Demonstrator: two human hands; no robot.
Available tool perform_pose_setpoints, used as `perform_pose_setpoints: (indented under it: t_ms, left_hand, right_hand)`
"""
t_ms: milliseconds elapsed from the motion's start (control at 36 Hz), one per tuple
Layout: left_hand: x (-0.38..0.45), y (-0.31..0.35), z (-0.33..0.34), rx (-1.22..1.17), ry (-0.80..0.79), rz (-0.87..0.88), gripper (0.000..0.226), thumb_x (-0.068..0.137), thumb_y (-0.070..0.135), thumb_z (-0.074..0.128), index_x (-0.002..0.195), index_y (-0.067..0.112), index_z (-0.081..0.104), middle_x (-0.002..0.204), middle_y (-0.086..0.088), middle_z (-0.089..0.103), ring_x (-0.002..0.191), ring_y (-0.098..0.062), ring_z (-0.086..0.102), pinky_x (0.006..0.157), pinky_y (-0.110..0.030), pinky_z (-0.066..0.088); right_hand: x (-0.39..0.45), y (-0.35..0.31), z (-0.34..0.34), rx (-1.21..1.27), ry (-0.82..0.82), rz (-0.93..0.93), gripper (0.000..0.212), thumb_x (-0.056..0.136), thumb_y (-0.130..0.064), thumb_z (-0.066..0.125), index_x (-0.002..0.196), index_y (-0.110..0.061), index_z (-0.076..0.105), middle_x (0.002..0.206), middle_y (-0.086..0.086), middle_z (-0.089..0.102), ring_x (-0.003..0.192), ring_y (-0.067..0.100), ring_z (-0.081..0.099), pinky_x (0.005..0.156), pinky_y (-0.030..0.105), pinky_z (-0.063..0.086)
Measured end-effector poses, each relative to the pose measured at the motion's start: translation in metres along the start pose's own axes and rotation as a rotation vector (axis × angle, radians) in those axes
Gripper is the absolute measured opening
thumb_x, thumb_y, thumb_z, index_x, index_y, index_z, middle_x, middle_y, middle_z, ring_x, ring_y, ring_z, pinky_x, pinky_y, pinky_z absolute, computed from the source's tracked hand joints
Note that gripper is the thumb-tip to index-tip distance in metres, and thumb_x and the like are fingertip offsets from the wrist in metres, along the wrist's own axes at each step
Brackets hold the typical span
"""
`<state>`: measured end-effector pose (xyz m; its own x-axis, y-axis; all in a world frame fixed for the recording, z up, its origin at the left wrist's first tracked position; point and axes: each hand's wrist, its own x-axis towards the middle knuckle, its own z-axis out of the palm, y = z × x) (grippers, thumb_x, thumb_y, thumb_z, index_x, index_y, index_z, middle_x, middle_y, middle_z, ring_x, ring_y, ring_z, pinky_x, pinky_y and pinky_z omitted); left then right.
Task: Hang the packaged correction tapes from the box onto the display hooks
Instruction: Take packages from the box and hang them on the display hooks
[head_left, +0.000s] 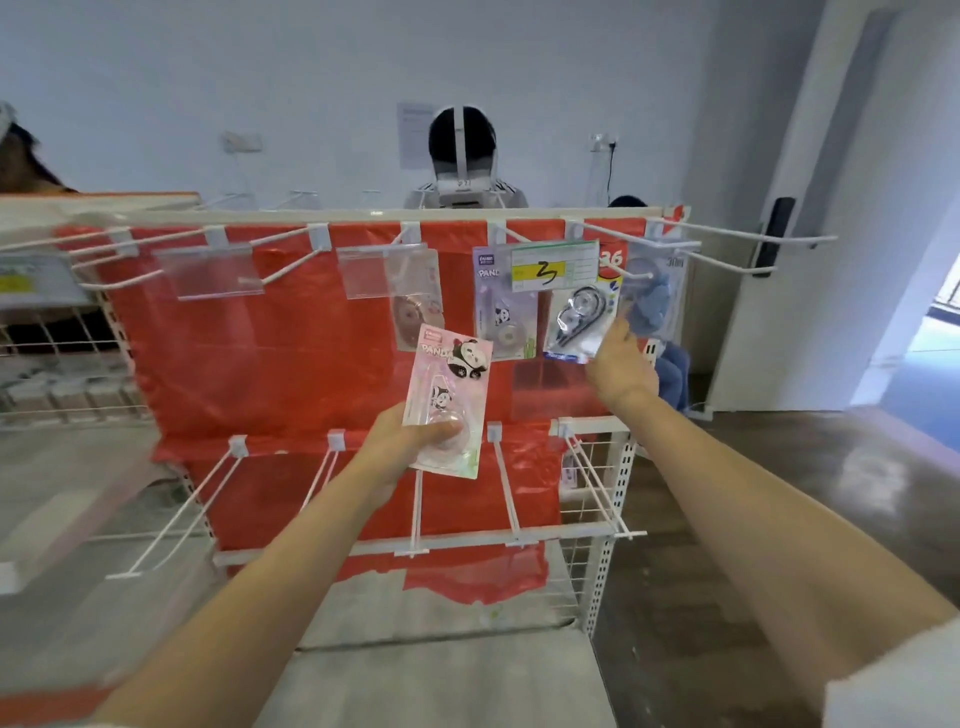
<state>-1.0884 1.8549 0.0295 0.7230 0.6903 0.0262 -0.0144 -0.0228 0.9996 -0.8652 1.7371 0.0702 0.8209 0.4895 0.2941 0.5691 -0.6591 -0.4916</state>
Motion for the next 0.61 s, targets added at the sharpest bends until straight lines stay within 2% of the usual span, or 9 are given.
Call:
perform_pose_setpoints:
  t_ms: [167, 250, 361, 472, 528, 611]
  left_hand:
    - [-0.005, 0.003, -0.016, -0.005, -0.029, 0.011, 0.032, 0.079, 0.003, 0.071, 0.107, 0.016, 0.063, 0.104, -0.005, 0.071, 0.093, -0.020, 0.068, 0.084, -0.033, 0.053]
    - [-0.007, 0.003, -0.027, -0.022, -0.023, 0.012, 0.032, 0.078, 0.004, 0.072, 0.108, 0.015, 0.063, 0.103, -0.005, 0.071, 0.094, -0.022, 0.068, 0.087, -0.036, 0.052]
    - [-0.009, 0.002, -0.043, -0.039, -0.011, 0.011, 0.038, 0.077, 0.008, 0.074, 0.114, 0.013, 0.063, 0.105, -0.006, 0.072, 0.098, -0.025, 0.068, 0.094, -0.043, 0.051]
    - [-0.015, 0.001, -0.061, -0.142, 0.029, -0.003, 0.037, 0.083, 0.008, 0.069, 0.119, 0.009, 0.061, 0.109, -0.011, 0.070, 0.099, -0.029, 0.066, 0.091, -0.043, 0.052]
    - [-0.020, 0.002, -0.069, -0.189, 0.033, -0.004, 0.035, 0.086, 0.012, 0.066, 0.120, 0.009, 0.060, 0.111, -0.013, 0.069, 0.098, -0.029, 0.066, 0.087, -0.042, 0.052]
    - [-0.027, 0.003, -0.084, -0.212, 0.037, 0.018, 0.042, 0.084, 0.023, 0.066, 0.123, 0.010, 0.059, 0.111, -0.012, 0.069, 0.098, -0.028, 0.066, 0.084, -0.041, 0.054]
  right_hand:
    - [-0.024, -0.019, 0.005, -0.255, -0.180, -0.133, 0.031, 0.094, -0.011, 0.047, 0.125, -0.004, 0.043, 0.132, 0.018, 0.039, 0.115, 0.042, 0.052, 0.090, 0.046, 0.042]
    - [-0.034, -0.038, 0.008, -0.232, -0.308, -0.273, 0.032, 0.093, -0.014, 0.048, 0.124, -0.005, 0.051, 0.129, 0.017, 0.044, 0.117, 0.037, 0.050, 0.098, 0.042, 0.041]
    - [-0.054, -0.073, 0.015, -0.197, -0.422, -0.435, 0.029, 0.096, -0.015, 0.045, 0.118, -0.007, 0.062, 0.125, 0.014, 0.059, 0.117, 0.029, 0.053, 0.094, 0.033, 0.041]
    - [-0.081, -0.107, 0.017, -0.066, -0.469, -0.483, 0.033, 0.095, -0.011, 0.044, 0.125, -0.007, 0.057, 0.124, 0.010, 0.060, 0.113, 0.026, 0.056, 0.092, 0.030, 0.041]
    - [-0.091, -0.121, 0.022, 0.043, -0.508, -0.480, 0.032, 0.092, -0.012, 0.049, 0.122, -0.007, 0.056, 0.112, 0.008, 0.060, 0.103, 0.026, 0.057, 0.086, 0.031, 0.045]
    - [-0.103, -0.140, 0.033, 0.294, -0.586, -0.393, 0.027, 0.088, -0.016, 0.058, 0.115, -0.010, 0.053, 0.107, 0.005, 0.062, 0.090, 0.016, 0.060, 0.075, 0.029, 0.054]
